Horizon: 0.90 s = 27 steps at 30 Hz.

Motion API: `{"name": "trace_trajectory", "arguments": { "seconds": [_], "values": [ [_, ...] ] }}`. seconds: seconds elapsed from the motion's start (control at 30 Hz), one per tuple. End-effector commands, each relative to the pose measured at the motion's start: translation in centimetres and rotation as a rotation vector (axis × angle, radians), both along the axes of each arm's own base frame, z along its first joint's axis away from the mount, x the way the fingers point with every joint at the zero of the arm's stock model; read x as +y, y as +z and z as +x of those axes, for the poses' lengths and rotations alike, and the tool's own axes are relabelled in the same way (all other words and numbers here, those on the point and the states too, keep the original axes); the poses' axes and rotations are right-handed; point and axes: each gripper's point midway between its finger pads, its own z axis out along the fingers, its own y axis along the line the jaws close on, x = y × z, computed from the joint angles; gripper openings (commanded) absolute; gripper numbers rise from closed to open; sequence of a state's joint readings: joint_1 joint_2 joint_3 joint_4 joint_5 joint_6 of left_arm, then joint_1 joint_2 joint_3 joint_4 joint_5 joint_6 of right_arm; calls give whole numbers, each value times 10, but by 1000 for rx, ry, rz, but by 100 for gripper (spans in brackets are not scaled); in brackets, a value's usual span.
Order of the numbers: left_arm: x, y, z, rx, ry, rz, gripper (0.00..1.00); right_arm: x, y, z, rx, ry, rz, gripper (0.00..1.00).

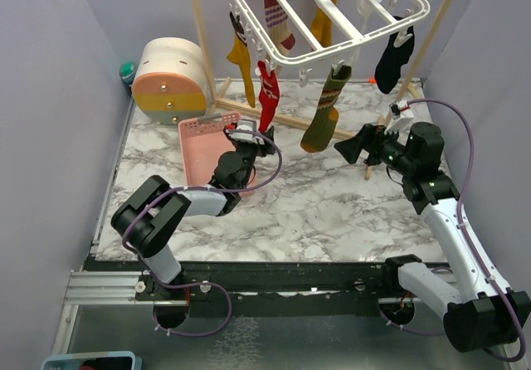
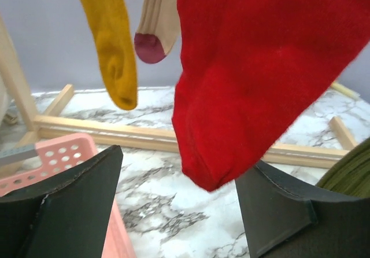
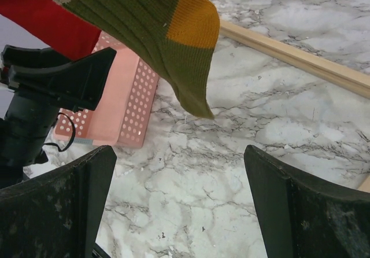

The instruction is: Remove the socks clipped to the hanger

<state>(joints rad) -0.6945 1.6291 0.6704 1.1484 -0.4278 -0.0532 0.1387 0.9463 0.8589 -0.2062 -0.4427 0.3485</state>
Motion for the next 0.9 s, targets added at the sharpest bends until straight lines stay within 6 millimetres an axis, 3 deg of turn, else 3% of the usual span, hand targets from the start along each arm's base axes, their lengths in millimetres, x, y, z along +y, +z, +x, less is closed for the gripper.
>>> {"name": "trace_trajectory", "arguments": {
  "seconds": [0.0, 0.3, 0.47, 0.63, 0.7, 0.73, 0.8, 0.87],
  "values": [
    [-17, 28, -5, -145, -130, -101, 78, 4, -3, -7, 7, 34, -10, 100],
    [-36, 50, -8, -211, -232, -124, 83, 3, -13, -8, 31, 29, -17, 100],
    [-32, 56, -18, -247, -249, -141, 76, 4, -19, -7, 43, 31, -15, 100],
    [-31, 50, -18, -268, -247, -140, 68, 6, -21, -5, 53, 40, -8, 100],
    [-34, 48, -17, -274, -263, -141, 57, 6, -22, -4, 56, 42, -8, 100],
    [-38, 48, -15, -273, -279, -139, 46, 6, -21, -4, 55, 42, -9, 100],
    [-42, 46, -12, -262, -293, -132, 3, 6, -20, -5, 52, 42, -12, 100],
    [-43, 44, -11, -258, -290, -140, 0, 5, -18, -5, 46, 40, -17, 100]
  ]
}}
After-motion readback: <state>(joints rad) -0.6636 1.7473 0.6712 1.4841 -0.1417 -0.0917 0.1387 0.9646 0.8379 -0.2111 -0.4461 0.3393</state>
